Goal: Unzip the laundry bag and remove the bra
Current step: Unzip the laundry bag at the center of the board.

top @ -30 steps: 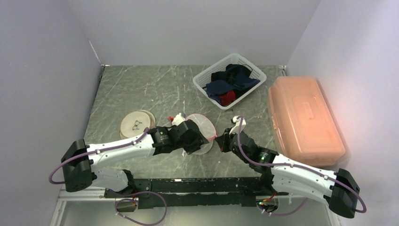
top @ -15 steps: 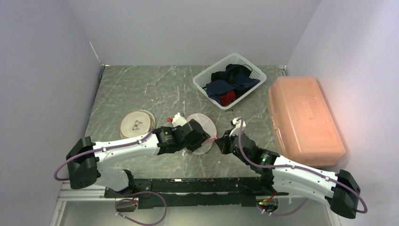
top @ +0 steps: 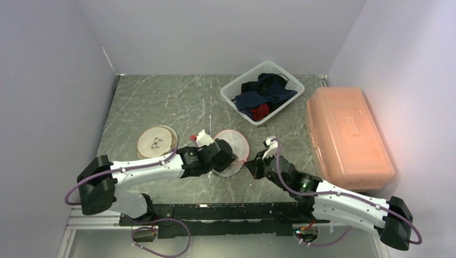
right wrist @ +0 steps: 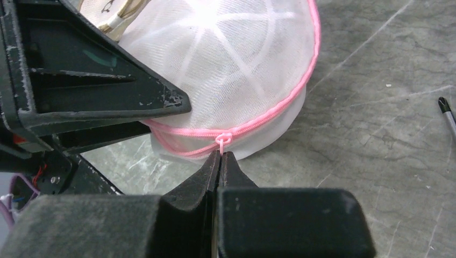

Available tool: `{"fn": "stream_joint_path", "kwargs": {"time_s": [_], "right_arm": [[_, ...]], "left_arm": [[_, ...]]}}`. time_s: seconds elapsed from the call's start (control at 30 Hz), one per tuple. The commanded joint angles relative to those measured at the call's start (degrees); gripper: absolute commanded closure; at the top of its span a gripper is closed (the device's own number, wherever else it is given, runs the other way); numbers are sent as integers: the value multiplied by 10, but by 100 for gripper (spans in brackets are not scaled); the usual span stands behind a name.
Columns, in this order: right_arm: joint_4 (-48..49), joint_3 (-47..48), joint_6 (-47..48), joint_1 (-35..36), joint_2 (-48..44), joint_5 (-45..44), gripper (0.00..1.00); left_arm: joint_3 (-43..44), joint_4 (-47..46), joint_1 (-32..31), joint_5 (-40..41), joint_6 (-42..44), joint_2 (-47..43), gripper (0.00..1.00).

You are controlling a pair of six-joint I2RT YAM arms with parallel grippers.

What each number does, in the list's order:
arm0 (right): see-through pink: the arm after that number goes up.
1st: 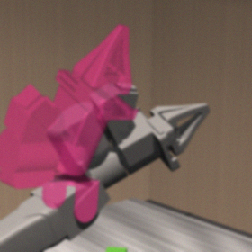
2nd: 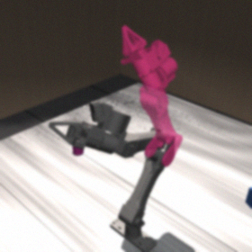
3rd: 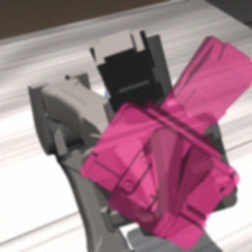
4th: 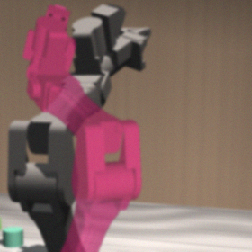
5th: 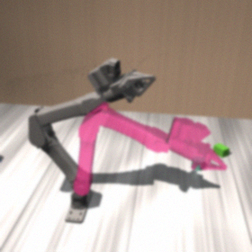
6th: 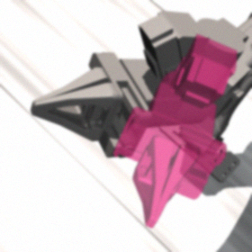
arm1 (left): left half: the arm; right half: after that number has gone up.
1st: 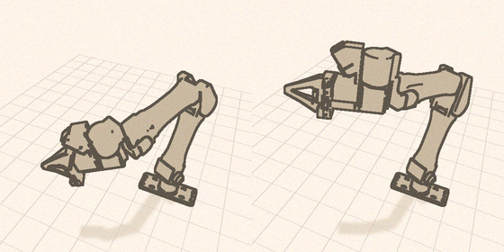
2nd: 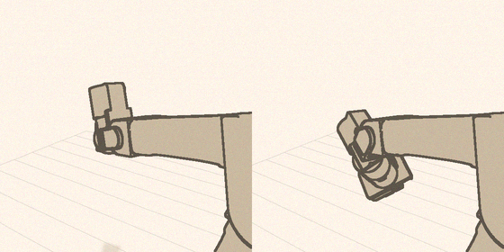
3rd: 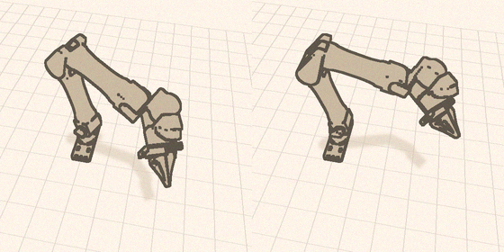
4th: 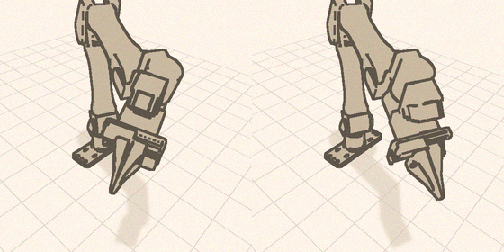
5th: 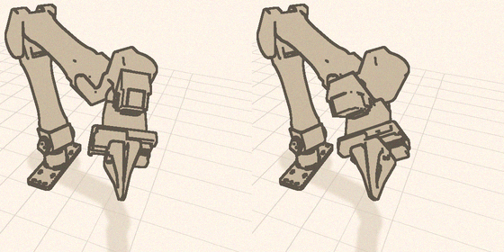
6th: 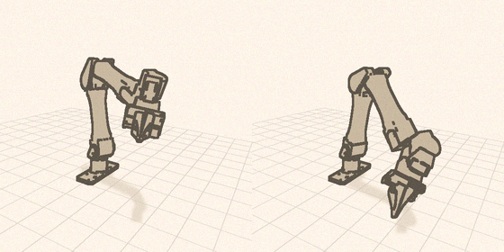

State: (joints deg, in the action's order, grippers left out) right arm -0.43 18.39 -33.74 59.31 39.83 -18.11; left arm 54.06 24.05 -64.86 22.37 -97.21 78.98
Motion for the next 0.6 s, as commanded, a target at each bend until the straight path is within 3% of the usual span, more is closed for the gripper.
{"fn": "stream_joint_path", "kwargs": {"time_s": [0.0,0.17,0.33,0.57], "right_arm": [[34,-8,16,9,-17,17,100],[31,-9,17,12,-20,15,100],[21,0,21,13,-17,2,100],[-20,51,56,13,-21,-12,100]], "left_arm": [[-7,-15,3,12,-4,2,57],[-12,-7,4,17,3,-9,73],[-12,-3,4,22,40,-23,97],[-8,-49,12,7,197,-52,97]]}}
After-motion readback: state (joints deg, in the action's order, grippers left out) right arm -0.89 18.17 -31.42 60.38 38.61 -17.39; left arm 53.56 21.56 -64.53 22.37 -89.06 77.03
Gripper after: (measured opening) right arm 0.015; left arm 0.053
